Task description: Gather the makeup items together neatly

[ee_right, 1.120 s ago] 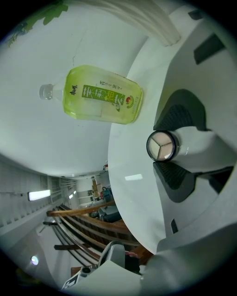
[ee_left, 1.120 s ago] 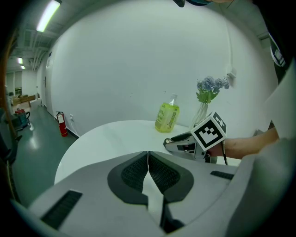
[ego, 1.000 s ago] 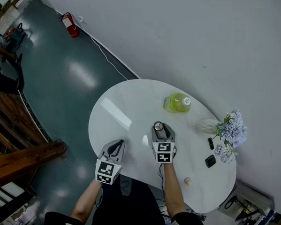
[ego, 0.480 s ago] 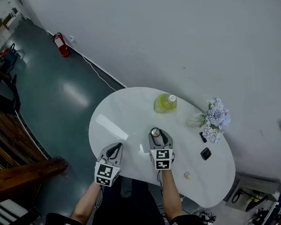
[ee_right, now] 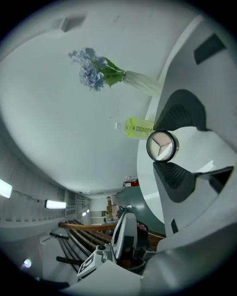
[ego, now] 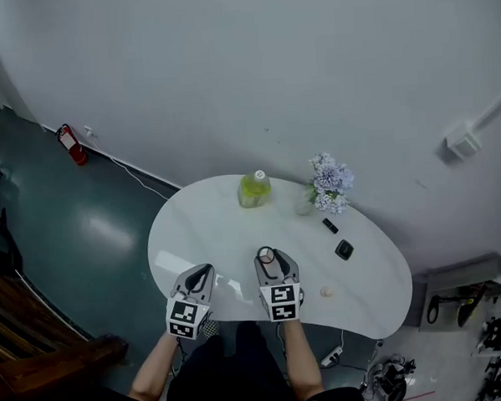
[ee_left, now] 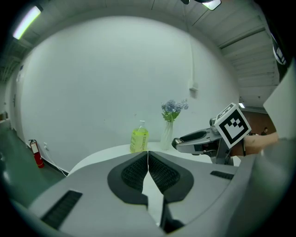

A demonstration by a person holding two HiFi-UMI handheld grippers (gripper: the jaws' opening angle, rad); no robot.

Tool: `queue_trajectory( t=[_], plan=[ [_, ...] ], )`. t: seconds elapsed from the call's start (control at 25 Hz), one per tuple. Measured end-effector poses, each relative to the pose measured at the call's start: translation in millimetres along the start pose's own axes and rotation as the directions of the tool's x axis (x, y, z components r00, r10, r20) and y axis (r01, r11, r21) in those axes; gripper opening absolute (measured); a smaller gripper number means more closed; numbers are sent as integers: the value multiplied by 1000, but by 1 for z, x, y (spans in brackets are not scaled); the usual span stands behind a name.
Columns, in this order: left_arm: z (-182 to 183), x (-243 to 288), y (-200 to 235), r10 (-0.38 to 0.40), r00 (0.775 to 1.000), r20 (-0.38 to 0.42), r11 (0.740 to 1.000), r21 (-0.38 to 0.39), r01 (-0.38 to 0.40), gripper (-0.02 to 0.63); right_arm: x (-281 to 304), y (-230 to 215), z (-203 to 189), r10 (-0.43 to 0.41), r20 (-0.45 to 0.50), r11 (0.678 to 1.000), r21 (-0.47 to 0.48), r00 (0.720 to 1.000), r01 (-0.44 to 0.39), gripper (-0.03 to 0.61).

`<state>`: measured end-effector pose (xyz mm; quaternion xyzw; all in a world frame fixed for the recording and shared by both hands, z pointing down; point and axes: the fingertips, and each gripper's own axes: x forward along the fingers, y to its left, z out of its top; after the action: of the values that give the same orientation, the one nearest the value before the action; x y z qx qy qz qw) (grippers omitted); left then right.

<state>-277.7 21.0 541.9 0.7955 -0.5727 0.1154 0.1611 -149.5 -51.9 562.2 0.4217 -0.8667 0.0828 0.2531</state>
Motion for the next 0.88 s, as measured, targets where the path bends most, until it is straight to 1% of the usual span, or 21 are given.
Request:
queue_trajectory(
  t=[0.16, 0.36, 0.6, 0.76, 0.88],
  plan=[
    [6, -6, -23, -91, 996, 15, 995, 48, 90, 20, -39, -1, -14, -81, 7, 996, 46, 997, 81, 229],
    [10, -6, -60, -205, 979, 16, 973, 109, 202, 20, -84, -10, -37, -180, -2, 979, 94, 984, 179, 229],
    [9, -3, -116, -327, 945, -1, 935, 148, 323, 20, -140, -36, -63, -307, -12, 943, 133, 952, 306, 229],
    [9, 8, -163, -398, 917, -15, 903, 170, 394, 20, -178, -64, -86, -372, -36, 912, 173, 927, 373, 229],
    [10, 17, -197, -436, 900, -23, 883, 181, 432, 20, -204, -88, -107, -412, -52, 889, 196, 910, 413, 229]
  ],
)
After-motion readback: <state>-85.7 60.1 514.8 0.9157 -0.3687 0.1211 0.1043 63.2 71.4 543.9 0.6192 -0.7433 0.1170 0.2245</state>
